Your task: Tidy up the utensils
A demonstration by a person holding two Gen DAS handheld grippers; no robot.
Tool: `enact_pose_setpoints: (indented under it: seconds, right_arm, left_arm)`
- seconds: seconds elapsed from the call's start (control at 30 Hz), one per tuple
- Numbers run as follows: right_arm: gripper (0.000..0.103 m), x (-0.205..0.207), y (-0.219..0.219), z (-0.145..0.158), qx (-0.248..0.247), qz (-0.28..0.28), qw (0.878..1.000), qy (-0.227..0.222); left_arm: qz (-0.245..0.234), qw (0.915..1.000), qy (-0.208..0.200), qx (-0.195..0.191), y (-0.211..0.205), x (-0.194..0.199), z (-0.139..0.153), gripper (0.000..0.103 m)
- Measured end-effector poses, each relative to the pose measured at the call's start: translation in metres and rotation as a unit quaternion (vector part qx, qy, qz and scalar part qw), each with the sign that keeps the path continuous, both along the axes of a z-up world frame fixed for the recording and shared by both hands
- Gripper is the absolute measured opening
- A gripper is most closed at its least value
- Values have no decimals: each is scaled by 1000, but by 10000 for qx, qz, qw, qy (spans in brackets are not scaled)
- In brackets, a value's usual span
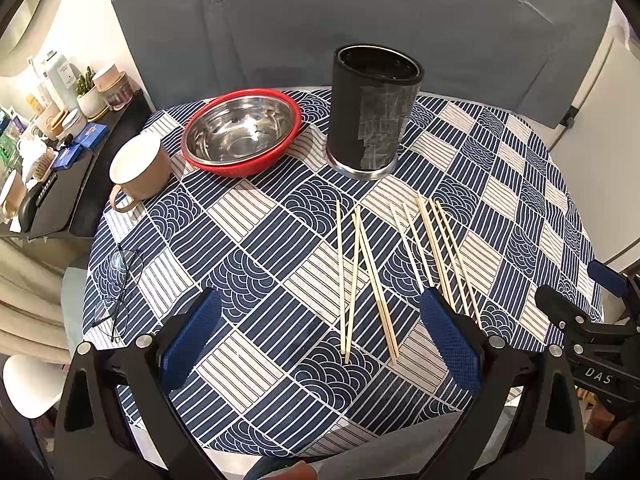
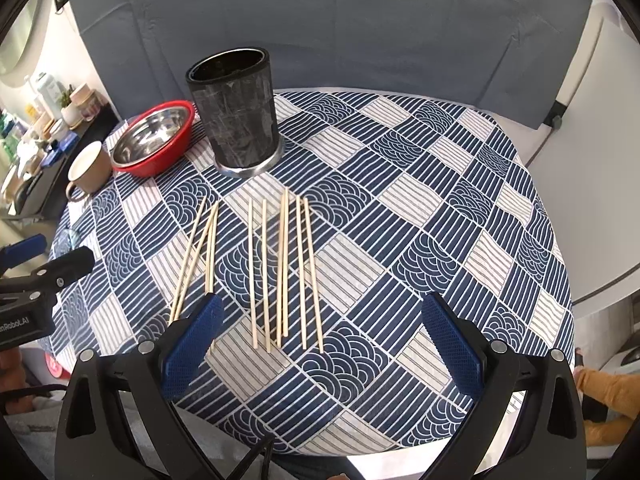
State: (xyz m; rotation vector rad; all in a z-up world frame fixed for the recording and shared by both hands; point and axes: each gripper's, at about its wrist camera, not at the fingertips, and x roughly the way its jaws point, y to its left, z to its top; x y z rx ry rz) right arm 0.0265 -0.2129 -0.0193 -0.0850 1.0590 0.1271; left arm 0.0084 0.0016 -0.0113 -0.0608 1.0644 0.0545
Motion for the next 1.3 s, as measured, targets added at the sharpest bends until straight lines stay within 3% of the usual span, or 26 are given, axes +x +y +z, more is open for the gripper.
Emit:
enact_pose_setpoints:
  seconds: [0.67, 1.1, 1.3]
  right_arm:
    - [95, 17, -7, -23, -61, -45, 9988, 491]
    - [95, 36, -19, -61, -366, -166, 9935, 1063]
    - [95, 60, -22, -82, -635, -148, 9921, 1068]
  left_arm:
    - [-4, 9989, 456, 109, 18, 22, -25, 97]
    - [137, 9926, 1209, 43, 25, 45, -74, 97]
    - [189, 9902, 1383, 69, 23, 62, -96, 97]
